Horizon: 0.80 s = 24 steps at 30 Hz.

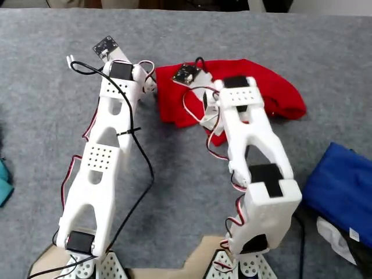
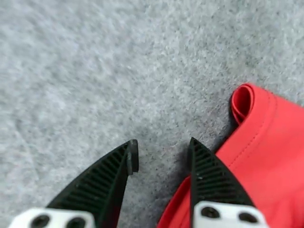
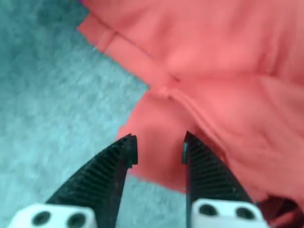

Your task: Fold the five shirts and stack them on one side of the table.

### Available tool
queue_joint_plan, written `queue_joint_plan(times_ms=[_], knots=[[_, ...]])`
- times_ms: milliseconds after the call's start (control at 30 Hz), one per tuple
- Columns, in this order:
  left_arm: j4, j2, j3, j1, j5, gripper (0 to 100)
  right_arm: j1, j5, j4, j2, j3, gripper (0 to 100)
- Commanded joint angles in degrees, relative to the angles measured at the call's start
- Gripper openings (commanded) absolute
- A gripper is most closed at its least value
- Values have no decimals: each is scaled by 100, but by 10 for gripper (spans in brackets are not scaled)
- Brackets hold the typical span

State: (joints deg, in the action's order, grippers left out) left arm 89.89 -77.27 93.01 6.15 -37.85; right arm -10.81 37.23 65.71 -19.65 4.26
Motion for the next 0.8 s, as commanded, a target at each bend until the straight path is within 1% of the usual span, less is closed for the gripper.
queue_joint_plan(times_ms=[0, 67, 200, 267, 433, 533, 633, 767], knots=[[-97, 136, 264, -53, 35, 178, -48, 9, -519, -400, 4, 163], [-97, 136, 255, -53, 35, 178, -13, -9, -580, -664, -171, 148], [-114, 136, 255, -53, 35, 178, 189, -316, -510, -945, -796, 0], [-132, 136, 255, -53, 35, 178, 347, -431, -431, -1086, -1077, 13], [-132, 136, 255, -53, 44, 178, 769, -651, 132, -1138, -1991, 5], [-123, 136, 255, -53, 53, 178, 1103, -686, 299, -1156, -2668, 5], [-97, 136, 255, -53, 53, 178, 1464, -686, 220, -1182, -3284, 5], [-97, 136, 255, -53, 62, 178, 1815, -686, -237, -1182, -3741, 5]])
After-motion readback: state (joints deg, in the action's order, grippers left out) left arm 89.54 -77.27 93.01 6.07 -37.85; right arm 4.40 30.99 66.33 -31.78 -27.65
